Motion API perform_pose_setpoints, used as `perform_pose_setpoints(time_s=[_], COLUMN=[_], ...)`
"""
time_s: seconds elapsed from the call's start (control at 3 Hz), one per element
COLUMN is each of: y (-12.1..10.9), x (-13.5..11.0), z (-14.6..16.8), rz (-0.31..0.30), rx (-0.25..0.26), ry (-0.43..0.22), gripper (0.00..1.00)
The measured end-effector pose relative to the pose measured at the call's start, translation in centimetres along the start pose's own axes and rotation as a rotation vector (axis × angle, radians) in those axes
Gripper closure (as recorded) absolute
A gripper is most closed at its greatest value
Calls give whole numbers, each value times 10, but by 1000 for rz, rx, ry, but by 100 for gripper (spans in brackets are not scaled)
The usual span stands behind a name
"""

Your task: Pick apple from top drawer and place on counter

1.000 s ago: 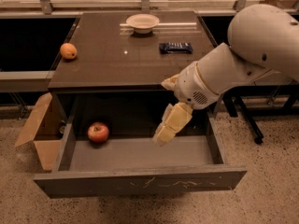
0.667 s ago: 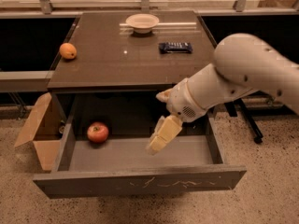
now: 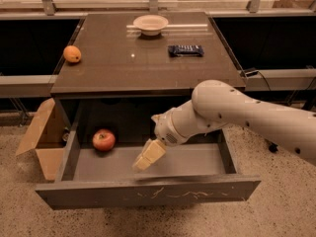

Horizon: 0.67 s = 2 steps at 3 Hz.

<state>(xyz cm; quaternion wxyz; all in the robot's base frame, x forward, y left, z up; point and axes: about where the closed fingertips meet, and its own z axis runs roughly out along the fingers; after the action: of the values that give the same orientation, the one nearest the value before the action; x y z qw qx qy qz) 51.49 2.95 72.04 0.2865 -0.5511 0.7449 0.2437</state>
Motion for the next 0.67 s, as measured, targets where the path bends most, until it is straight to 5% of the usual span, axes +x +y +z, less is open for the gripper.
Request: perform_pose_setpoints(time_s=[0.33,0.67], y=[-14,-14], x=[-9,-9], z=[50,50], rz=[-2,-2], rx=[-7,-7], ry=[-78,-78], gripper=[0,0])
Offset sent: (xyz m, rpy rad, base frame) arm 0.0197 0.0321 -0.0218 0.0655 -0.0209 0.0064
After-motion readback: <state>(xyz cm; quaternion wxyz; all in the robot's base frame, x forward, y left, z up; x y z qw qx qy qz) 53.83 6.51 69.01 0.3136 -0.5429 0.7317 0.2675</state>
